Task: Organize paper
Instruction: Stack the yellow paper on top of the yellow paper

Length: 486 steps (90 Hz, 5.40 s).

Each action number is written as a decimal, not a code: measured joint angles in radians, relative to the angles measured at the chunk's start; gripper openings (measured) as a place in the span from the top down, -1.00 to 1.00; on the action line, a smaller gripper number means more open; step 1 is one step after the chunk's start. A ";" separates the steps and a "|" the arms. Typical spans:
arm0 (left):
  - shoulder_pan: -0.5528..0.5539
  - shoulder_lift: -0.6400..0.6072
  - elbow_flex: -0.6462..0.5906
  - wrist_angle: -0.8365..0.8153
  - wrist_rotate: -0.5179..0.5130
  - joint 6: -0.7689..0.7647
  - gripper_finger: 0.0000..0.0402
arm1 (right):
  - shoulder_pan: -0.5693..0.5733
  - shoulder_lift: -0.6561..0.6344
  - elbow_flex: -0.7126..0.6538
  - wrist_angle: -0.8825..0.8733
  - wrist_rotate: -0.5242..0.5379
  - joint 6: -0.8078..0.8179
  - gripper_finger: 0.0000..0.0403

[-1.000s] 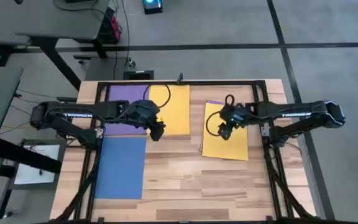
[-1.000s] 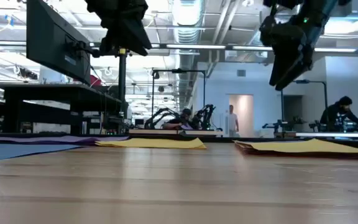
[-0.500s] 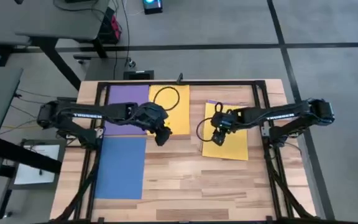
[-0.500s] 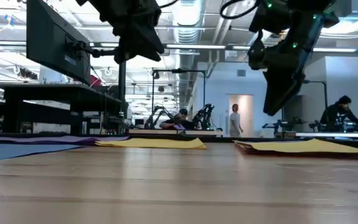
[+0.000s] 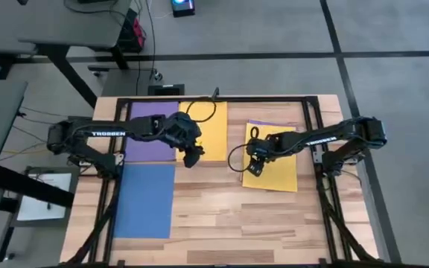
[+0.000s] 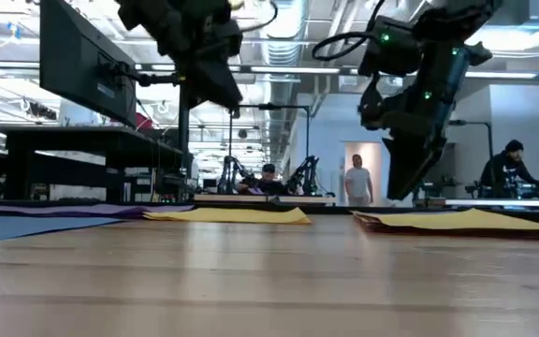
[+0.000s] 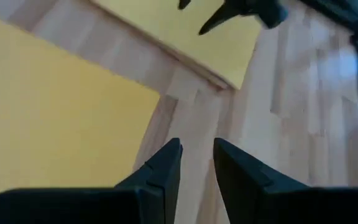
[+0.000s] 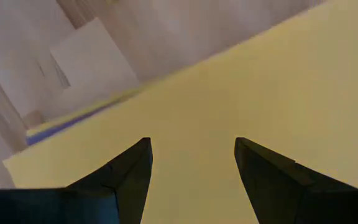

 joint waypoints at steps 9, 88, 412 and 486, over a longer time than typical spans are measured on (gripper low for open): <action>0.004 -0.016 -0.049 0.037 0.001 -0.028 0.59 | 0.000 0.007 0.000 0.068 0.000 0.002 -0.09; -0.101 -0.018 -0.176 0.215 0.003 -0.130 0.59 | 0.362 0.184 -0.001 0.407 -0.147 0.329 -0.09; -0.379 0.833 0.530 0.337 -0.159 0.083 0.59 | 0.898 -0.068 -0.347 0.410 0.382 1.763 0.46; -0.377 0.833 0.467 0.406 -0.102 0.205 0.59 | 0.710 -0.062 -0.348 0.539 0.355 1.614 0.46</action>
